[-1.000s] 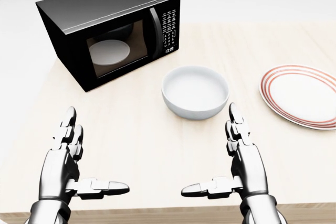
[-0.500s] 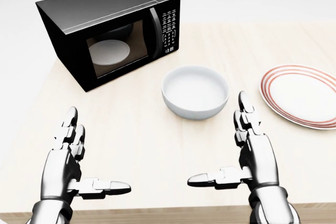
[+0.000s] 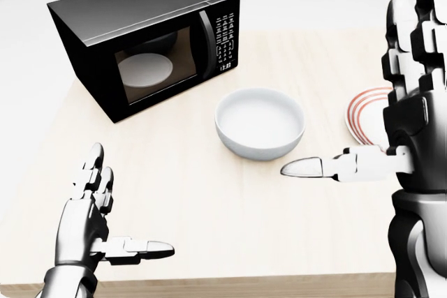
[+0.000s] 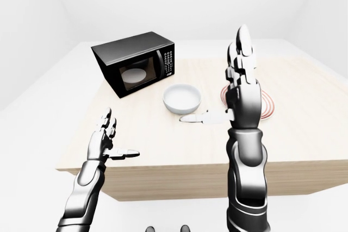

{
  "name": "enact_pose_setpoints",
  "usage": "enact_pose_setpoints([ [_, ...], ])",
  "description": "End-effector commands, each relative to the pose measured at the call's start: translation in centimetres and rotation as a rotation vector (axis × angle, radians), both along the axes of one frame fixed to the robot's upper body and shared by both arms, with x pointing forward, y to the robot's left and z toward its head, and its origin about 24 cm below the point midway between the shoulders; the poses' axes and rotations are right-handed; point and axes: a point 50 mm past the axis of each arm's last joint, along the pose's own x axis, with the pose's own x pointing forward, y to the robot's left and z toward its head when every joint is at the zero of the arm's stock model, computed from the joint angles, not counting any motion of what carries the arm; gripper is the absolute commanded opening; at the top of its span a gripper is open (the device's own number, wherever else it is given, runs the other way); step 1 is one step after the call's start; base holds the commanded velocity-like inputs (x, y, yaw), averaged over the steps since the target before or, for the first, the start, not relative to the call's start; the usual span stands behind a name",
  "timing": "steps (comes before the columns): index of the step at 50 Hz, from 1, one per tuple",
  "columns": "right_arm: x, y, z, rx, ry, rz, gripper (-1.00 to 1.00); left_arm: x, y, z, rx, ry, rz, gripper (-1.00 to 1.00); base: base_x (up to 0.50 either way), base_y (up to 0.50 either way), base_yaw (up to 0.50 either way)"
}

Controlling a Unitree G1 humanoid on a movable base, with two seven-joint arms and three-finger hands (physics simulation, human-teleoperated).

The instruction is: Pick up the white bowl and put it on the plate.

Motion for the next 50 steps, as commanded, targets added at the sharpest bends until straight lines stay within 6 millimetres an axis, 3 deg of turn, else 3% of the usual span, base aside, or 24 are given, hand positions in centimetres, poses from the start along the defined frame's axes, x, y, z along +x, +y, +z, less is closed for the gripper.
enact_pose_setpoints([
  [1, -1.27, -0.07, 2.98, -0.036, -0.147, -0.001, 1.00, 0.04, -0.01, -0.07, 0.000, 0.001, 0.000, 1.00, 0.20, 0.00, 0.00],
  [50, -1.57, 0.36, 3.24, -0.067, -0.163, 0.002, 1.00, -0.02, -0.04, 0.07, -0.002, -0.004, -0.004, 1.00, 0.25, 0.00, 0.00],
])
